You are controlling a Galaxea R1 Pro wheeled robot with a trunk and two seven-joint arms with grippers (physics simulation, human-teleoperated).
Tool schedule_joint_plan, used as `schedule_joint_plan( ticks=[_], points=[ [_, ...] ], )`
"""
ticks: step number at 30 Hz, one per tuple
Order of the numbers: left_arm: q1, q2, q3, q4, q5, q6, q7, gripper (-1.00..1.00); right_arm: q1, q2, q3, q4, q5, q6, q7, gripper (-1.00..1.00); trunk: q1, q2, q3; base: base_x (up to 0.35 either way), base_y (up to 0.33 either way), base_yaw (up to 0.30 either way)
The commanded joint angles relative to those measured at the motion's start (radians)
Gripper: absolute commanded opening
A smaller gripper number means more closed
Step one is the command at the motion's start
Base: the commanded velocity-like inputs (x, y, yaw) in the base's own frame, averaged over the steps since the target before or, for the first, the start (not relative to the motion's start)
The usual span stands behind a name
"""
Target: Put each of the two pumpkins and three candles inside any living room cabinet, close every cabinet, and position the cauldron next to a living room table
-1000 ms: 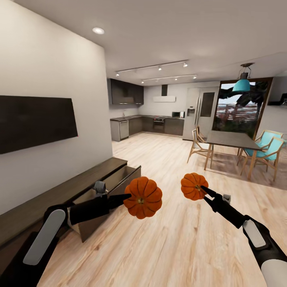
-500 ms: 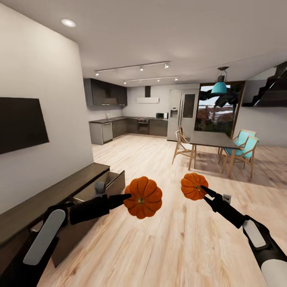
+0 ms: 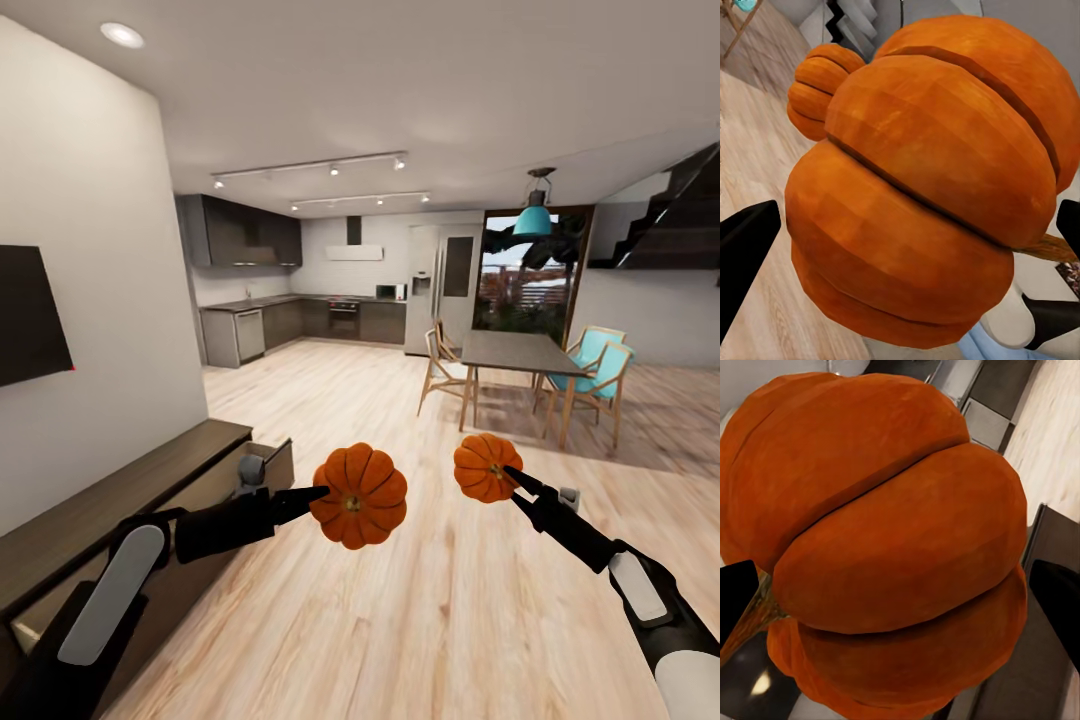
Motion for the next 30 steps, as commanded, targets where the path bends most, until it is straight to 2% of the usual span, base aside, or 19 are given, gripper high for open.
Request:
schedule_joint_plan(
  ticks=[1,16,30],
  points=[
    [-0.001,0.0,0.0,0.0,0.009,0.004,-0.008,-1.0,-0.001,0.0,-0.002,0.0,-0.012,0.01,0.001,-1.0,0.001,-0.001,-0.001,0.312,-0.081,-0.005],
    [-0.001,0.0,0.0,0.0,0.009,0.004,-0.008,-1.0,-0.001,0.0,-0.002,0.0,-0.013,0.01,0.0,-1.0,0.001,-0.001,0.011,0.312,-0.082,-0.149],
    [-0.001,0.0,-0.001,0.0,0.008,0.004,-0.006,-1.0,-0.001,0.0,-0.005,-0.001,-0.012,0.012,0.001,-1.0,0.001,-0.001,0.012,0.312,-0.087,-0.014]
  ],
)
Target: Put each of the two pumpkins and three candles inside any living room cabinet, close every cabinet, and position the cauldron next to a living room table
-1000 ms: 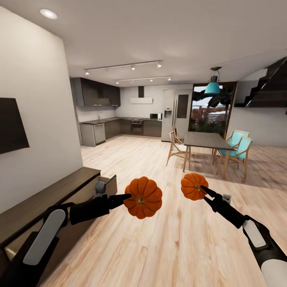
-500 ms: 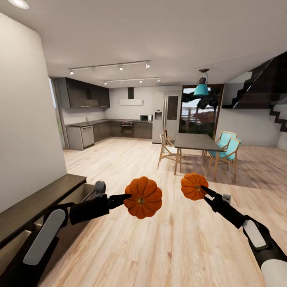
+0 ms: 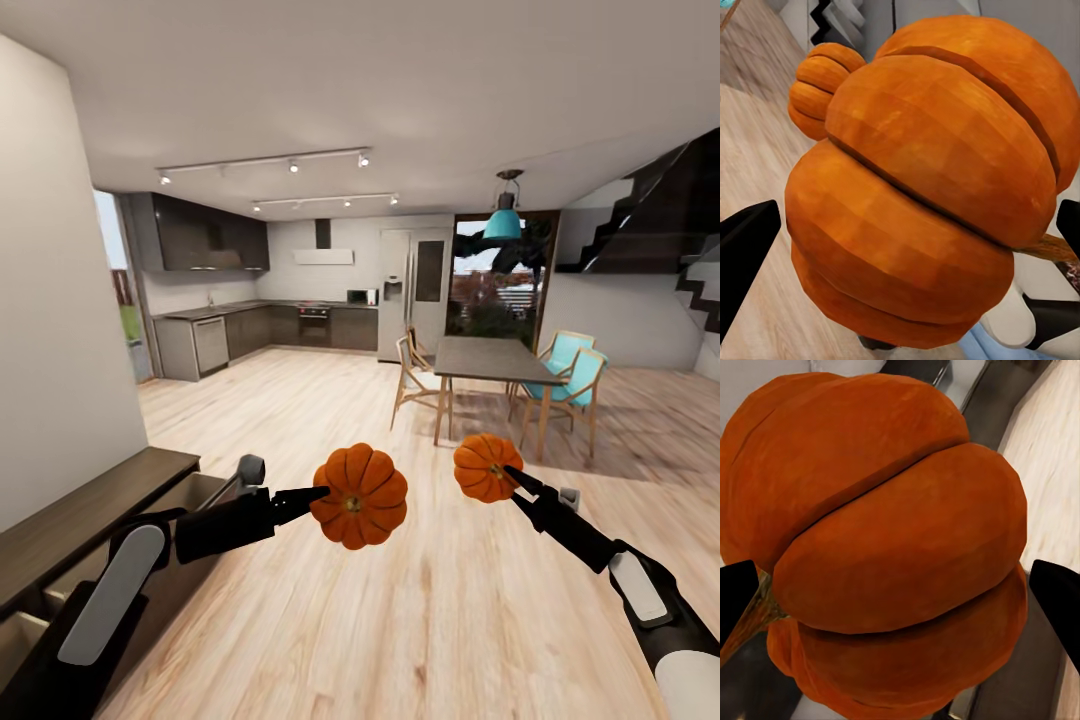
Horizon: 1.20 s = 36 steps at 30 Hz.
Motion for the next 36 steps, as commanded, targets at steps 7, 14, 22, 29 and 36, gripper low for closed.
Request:
schedule_joint_plan(
  ticks=[7,14,22,29,36],
  points=[
    [-0.001,0.0,0.0,0.0,0.009,0.004,-0.007,-1.0,-0.001,0.0,-0.003,0.0,-0.012,0.011,0.001,-1.0,0.001,-0.001,-0.001,0.307,-0.113,0.0],
    [-0.001,0.0,0.0,0.0,0.009,0.004,-0.006,-1.0,-0.001,0.0,-0.003,0.0,-0.012,0.011,0.001,-1.0,0.001,-0.001,-0.001,0.287,-0.164,0.0],
    [-0.001,0.0,-0.001,0.0,0.009,0.004,-0.005,-1.0,-0.001,0.0,-0.003,0.0,-0.012,0.011,0.0,-1.0,0.001,-0.001,-0.001,0.272,-0.178,0.0],
    [-0.001,0.0,-0.001,0.0,0.009,0.004,-0.005,-1.0,-0.001,0.0,-0.003,0.0,-0.012,0.01,0.0,-1.0,0.001,-0.001,-0.001,0.266,-0.189,0.0],
    [-0.001,0.0,-0.001,0.001,0.009,0.004,-0.005,-1.0,-0.001,0.0,-0.003,0.001,-0.011,0.008,-0.001,-1.0,0.001,-0.001,-0.001,0.264,-0.194,0.0]
  ],
)
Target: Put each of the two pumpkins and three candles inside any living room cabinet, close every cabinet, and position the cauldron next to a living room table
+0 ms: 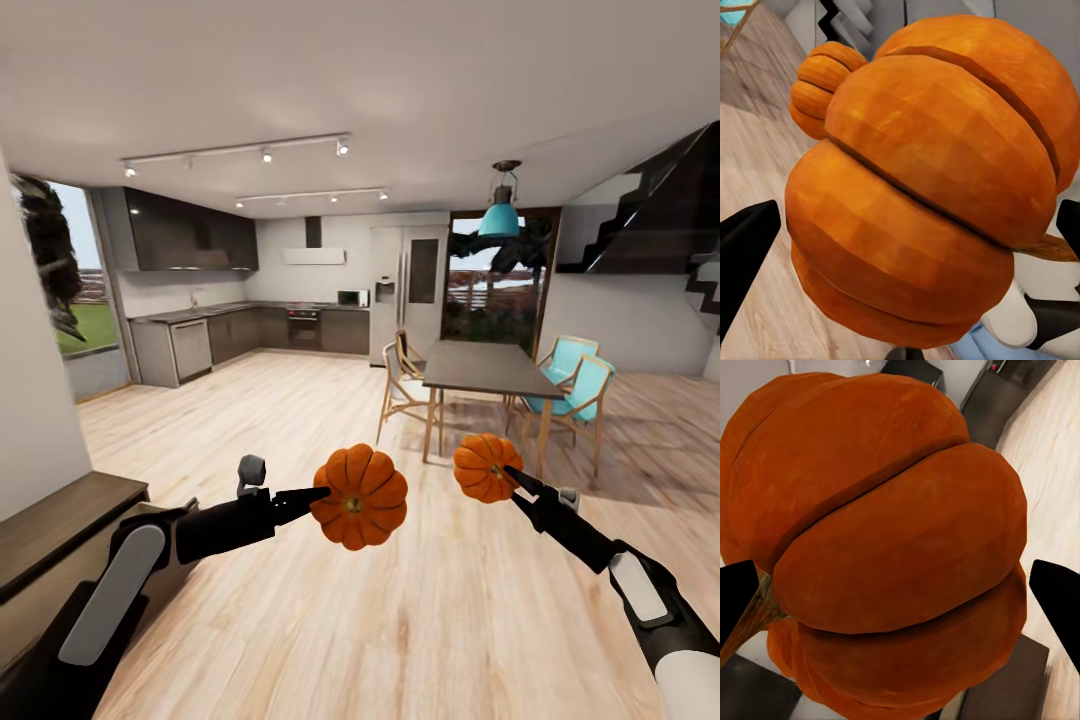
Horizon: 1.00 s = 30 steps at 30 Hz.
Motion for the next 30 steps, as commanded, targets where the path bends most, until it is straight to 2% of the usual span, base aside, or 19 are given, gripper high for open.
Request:
schedule_joint_plan(
  ticks=[1,7,22,30],
  points=[
    [-0.001,0.0,0.0,0.0,0.009,0.004,-0.008,-1.0,-0.001,0.0,-0.002,0.0,-0.012,0.01,0.001,-1.0,0.001,-0.001,-0.001,0.264,-0.194,0.004],
    [-0.001,0.0,0.0,0.0,0.009,0.004,-0.007,-1.0,-0.001,0.0,-0.002,0.0,-0.012,0.01,0.0,-1.0,0.001,-0.001,-0.001,0.264,-0.194,0.112],
    [-0.001,0.0,0.0,0.0,0.009,0.004,-0.007,-1.0,-0.001,0.0,-0.002,0.0,-0.012,0.01,-0.002,-1.0,0.001,-0.001,0.009,0.256,-0.195,0.255],
    [-0.001,0.0,0.0,0.0,0.009,0.004,-0.007,-1.0,-0.001,0.0,-0.003,0.0,-0.012,0.01,-0.002,-1.0,0.001,-0.001,0.011,0.251,-0.196,0.061]
  ],
)
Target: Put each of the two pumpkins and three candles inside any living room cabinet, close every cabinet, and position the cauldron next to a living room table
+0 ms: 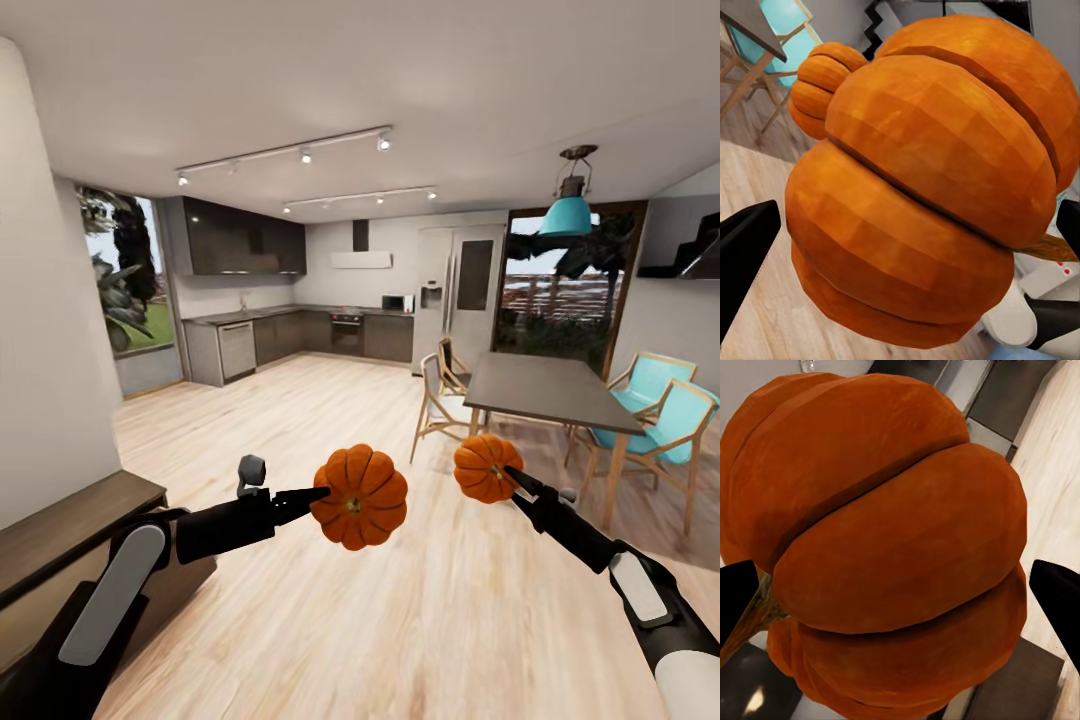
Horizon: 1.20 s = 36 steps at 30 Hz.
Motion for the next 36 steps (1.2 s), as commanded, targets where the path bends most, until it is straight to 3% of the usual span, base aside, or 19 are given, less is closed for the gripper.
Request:
schedule_joint_plan(
  ticks=[1,27,36],
  points=[
    [-0.001,0.0,0.0,0.0,0.009,0.004,-0.007,-1.0,-0.001,0.0,-0.002,0.0,-0.011,0.01,0.001,-1.0,0.0,-0.001,0.0,0.25,-0.196,0.024],
    [-0.001,0.0,0.0,0.0,0.009,0.004,-0.008,-1.0,-0.001,0.0,0.0,0.0,-0.009,0.01,-0.002,-1.0,0.0,-0.001,0.029,0.244,-0.196,0.215],
    [-0.001,0.0,0.0,0.0,0.009,0.004,-0.008,-1.0,-0.001,0.0,0.002,0.0,-0.009,0.01,-0.003,-1.0,0.0,-0.001,0.039,0.113,-0.145,0.232]
  ],
)
